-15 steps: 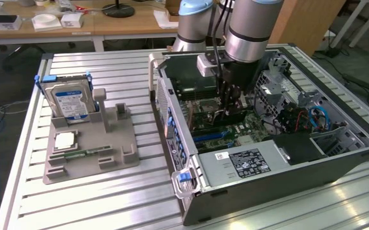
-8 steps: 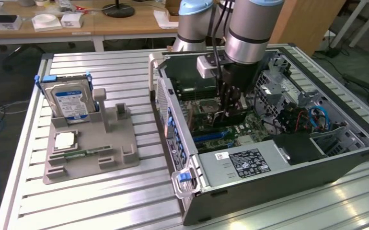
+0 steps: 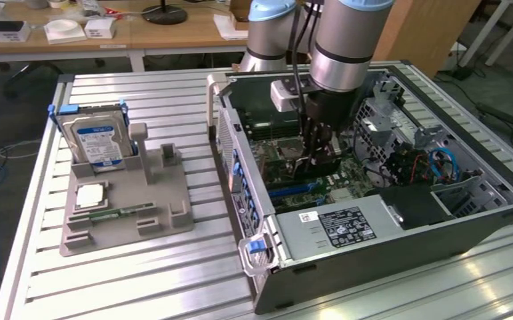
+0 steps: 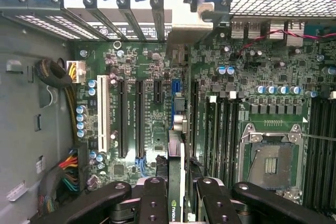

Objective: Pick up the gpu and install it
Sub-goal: 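Insert the gpu into the slot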

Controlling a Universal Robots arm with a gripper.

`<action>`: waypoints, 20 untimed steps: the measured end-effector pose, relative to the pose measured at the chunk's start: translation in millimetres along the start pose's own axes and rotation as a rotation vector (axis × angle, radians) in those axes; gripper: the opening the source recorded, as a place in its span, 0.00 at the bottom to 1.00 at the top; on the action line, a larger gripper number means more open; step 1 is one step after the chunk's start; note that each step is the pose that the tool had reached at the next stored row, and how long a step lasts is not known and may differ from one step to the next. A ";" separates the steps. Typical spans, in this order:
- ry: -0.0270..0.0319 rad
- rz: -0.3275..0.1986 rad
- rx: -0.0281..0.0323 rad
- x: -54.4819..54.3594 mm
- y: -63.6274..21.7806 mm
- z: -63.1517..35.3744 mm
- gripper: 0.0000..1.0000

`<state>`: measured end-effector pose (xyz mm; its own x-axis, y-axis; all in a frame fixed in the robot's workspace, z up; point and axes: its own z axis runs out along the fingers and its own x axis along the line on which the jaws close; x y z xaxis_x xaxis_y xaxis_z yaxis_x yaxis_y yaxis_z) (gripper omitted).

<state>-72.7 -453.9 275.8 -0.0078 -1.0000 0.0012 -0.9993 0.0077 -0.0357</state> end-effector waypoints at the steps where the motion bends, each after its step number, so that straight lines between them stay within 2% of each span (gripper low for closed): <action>1: -0.0001 0.000 0.0000 0.2 0.6 0.3 0.26; 20: -0.0003 -0.002 0.0001 2.0 13.4 9.1 0.26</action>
<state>-85.8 -455.8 266.2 -0.0057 -1.0000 0.0009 -0.9993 0.0057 -0.0357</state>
